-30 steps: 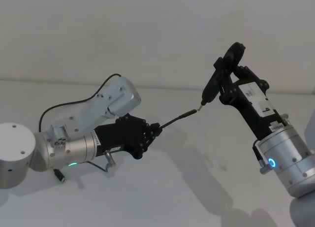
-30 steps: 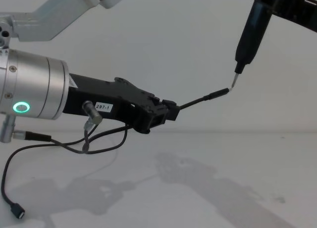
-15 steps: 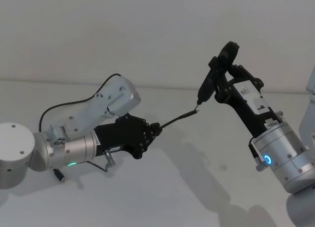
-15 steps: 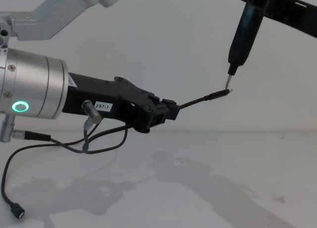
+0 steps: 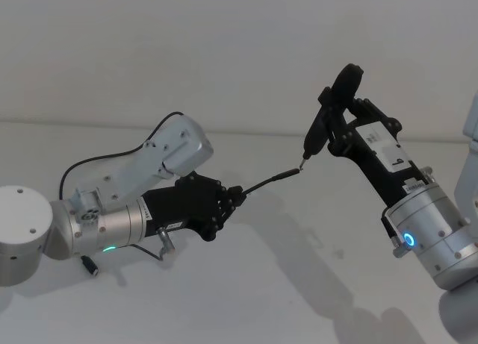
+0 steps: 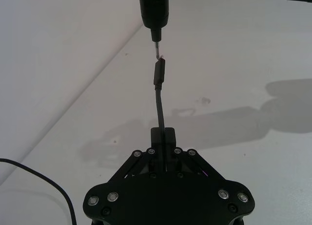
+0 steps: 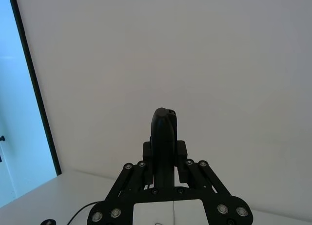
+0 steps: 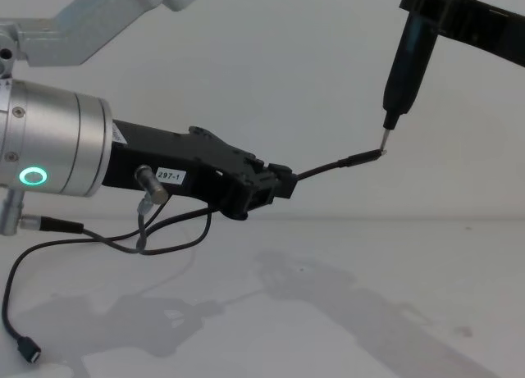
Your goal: Pick up the data cable with the one hand.
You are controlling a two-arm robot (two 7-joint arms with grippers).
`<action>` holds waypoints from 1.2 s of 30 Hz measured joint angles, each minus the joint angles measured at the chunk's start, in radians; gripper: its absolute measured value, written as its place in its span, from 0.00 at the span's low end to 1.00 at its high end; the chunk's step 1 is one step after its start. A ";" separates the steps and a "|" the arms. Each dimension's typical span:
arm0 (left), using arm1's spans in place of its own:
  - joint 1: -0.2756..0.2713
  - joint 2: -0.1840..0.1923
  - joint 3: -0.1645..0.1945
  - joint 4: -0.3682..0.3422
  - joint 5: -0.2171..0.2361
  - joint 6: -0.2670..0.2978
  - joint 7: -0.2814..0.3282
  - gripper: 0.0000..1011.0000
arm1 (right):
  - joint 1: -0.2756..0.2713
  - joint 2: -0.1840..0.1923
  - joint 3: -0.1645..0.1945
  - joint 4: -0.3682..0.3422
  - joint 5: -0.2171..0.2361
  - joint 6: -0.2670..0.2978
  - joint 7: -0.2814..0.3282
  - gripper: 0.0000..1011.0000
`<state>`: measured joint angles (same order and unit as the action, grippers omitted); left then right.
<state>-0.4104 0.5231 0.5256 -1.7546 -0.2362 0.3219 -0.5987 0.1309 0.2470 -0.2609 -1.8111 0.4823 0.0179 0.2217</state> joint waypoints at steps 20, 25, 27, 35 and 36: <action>0.000 0.000 0.000 0.000 0.000 0.000 0.000 0.03 | 0.007 0.013 0.004 -0.003 -0.005 0.005 0.009 0.27; 0.000 0.000 0.000 0.000 0.000 0.000 0.000 0.03 | 0.011 0.014 0.000 -0.001 -0.004 0.002 0.013 0.27; 0.000 0.000 0.000 0.000 0.000 0.000 0.000 0.03 | 0.012 0.015 -0.002 0.000 -0.003 0.002 0.015 0.27; 0.000 0.000 0.000 0.000 0.000 0.000 0.000 0.03 | 0.015 0.017 -0.009 0.002 0.001 0.003 0.017 0.27; 0.000 0.000 0.000 0.000 0.000 0.000 0.000 0.03 | 0.015 0.017 -0.009 0.002 0.002 0.003 0.017 0.27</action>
<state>-0.4105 0.5231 0.5256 -1.7546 -0.2361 0.3219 -0.5985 0.1460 0.2638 -0.2701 -1.8088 0.4839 0.0208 0.2385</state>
